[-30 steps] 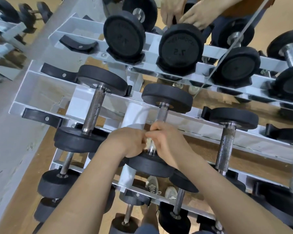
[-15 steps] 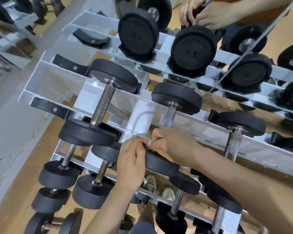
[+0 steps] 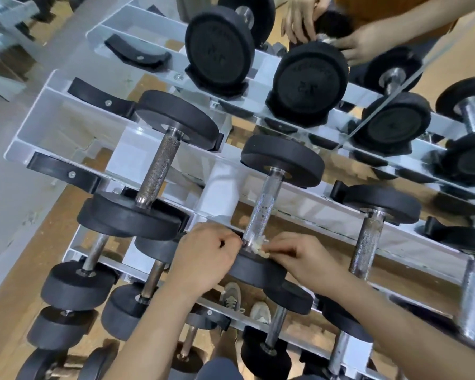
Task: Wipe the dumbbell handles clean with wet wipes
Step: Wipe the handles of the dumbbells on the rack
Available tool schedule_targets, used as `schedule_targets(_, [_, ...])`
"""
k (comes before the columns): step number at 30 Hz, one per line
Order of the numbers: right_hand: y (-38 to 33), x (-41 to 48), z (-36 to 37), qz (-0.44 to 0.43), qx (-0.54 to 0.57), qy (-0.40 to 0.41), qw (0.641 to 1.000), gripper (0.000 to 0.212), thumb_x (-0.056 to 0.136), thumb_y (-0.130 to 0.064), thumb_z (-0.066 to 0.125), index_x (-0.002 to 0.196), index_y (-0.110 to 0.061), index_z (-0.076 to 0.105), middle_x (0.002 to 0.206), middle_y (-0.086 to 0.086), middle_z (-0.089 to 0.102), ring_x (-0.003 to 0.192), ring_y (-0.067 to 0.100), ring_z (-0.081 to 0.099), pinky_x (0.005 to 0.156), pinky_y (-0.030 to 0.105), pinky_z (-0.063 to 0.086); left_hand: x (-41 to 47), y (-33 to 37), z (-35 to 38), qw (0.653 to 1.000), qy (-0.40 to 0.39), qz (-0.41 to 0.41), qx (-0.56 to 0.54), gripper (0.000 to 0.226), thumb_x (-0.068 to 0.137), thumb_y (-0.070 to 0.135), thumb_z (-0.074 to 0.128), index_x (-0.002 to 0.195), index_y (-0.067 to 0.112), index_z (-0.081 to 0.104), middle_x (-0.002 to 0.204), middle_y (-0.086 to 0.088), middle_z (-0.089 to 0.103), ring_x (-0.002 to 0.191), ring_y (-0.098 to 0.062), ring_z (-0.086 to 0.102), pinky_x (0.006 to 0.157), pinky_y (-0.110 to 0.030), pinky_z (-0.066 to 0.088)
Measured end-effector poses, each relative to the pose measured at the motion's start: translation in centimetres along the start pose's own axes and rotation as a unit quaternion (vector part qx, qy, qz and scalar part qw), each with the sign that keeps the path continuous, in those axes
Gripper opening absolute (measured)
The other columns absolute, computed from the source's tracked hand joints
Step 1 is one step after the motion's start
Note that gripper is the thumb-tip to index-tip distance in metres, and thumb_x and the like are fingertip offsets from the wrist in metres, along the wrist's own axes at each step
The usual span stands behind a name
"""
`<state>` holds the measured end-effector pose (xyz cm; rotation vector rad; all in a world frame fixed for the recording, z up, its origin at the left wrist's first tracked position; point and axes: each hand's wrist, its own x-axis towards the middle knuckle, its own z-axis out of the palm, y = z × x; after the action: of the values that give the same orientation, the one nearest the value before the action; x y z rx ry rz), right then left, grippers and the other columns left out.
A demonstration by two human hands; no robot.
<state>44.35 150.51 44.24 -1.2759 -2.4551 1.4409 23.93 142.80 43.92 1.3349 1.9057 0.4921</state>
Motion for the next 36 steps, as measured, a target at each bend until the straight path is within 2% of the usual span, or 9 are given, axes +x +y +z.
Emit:
schedule_targets(3, [-0.6,0.2,1.0,0.121,0.059,-0.002,0.991,0.016,0.092,-0.022,0.062,0.099,-0.026,0.076,0.096,-0.018,0.069,0.095,0.005,0.062,0.089,0.035,0.050,-0.6,0.9,0.7,0.994,0.034,-0.031,-0.101,0.032,0.075,0.039,0.037,0.077,0.033,0.068,0.092,0.018,0.067,0.097,-0.006,0.054,0.089,-0.024,0.042])
schedule_targets(7, [-2.1,1.0,1.0,0.167,0.076,-0.029,0.983,0.020,0.094,-0.032,0.059,0.093,-0.025,0.077,0.090,-0.014,0.071,0.086,0.006,0.063,0.081,0.033,0.049,-1.4,1.7,1.3,0.984,0.090,-0.049,-0.144,0.032,0.079,0.030,0.037,0.082,0.033,0.068,0.090,0.022,0.063,0.096,-0.002,0.050,0.083,-0.006,0.032])
schedule_targets(11, [-2.5,0.0,0.7,0.155,0.129,0.035,0.979,0.009,0.087,-0.027,0.070,0.086,-0.024,0.078,0.082,-0.018,0.071,0.078,-0.006,0.062,0.069,0.015,0.045,-1.3,1.8,1.5,0.982,0.105,-0.043,-0.150,0.028,0.080,0.027,0.038,0.082,0.041,0.063,0.092,0.024,0.062,0.097,-0.003,0.053,0.085,-0.016,0.036])
schedule_targets(14, [-3.1,0.4,1.1,0.128,0.104,0.064,0.984,0.005,0.084,-0.024,0.073,0.086,-0.022,0.078,0.086,-0.013,0.073,0.083,-0.002,0.064,0.078,0.019,0.049,-1.2,1.8,1.6,0.977,0.109,-0.054,-0.173,0.030,0.078,0.027,0.038,0.088,0.039,0.064,0.097,0.022,0.064,0.100,-0.006,0.056,0.091,-0.027,0.042])
schedule_targets(17, [-3.6,1.9,1.8,0.084,0.054,0.191,0.976,0.009,0.088,-0.018,0.068,0.089,-0.017,0.077,0.087,-0.006,0.071,0.080,0.006,0.061,0.076,0.022,0.046,-1.3,1.5,1.4,0.975,0.088,-0.066,-0.193,0.030,0.080,0.028,0.040,0.094,0.038,0.064,0.102,0.020,0.064,0.105,-0.006,0.056,0.094,-0.031,0.044])
schedule_targets(22, [-3.5,5.4,0.2,0.078,0.044,0.394,0.915,0.008,0.091,-0.014,0.063,0.094,-0.015,0.071,0.088,0.000,0.063,0.080,0.009,0.053,0.070,0.008,0.035,-1.4,1.3,1.5,0.971,0.089,-0.081,-0.205,0.027,0.085,0.026,0.046,0.102,0.041,0.062,0.099,0.017,0.064,0.100,-0.004,0.057,0.085,-0.027,0.043])
schedule_targets(25, [-3.6,5.0,1.3,0.039,-0.003,0.368,0.929,0.004,0.087,-0.013,0.068,0.090,-0.013,0.071,0.088,-0.005,0.055,0.079,0.004,0.049,0.070,0.008,0.036,-1.4,1.2,1.9,0.970,0.103,-0.081,-0.207,0.029,0.090,0.016,0.048,0.104,0.037,0.063,0.102,0.015,0.064,0.102,-0.006,0.056,0.087,-0.026,0.043])
schedule_targets(30, [-2.2,1.9,1.9,-0.035,-0.046,0.178,0.982,0.016,0.089,-0.004,0.062,0.102,-0.003,0.073,0.093,0.000,0.056,0.081,-0.002,0.050,0.075,0.005,0.040,-1.6,1.6,2.4,0.961,0.139,-0.085,-0.222,0.028,0.089,0.016,0.047,0.100,0.035,0.064,0.098,0.014,0.065,0.100,-0.007,0.058,0.084,-0.023,0.044])
schedule_targets(36, [-2.7,5.2,-0.3,0.029,-0.026,0.370,0.928,0.027,0.089,-0.004,0.065,0.115,-0.010,0.070,0.094,-0.006,0.058,0.083,0.006,0.054,0.080,0.013,0.044,-1.7,1.7,2.6,0.948,0.178,-0.078,-0.251,0.028,0.078,0.024,0.043,0.084,0.043,0.062,0.088,0.015,0.066,0.092,-0.004,0.060,0.081,-0.026,0.046])
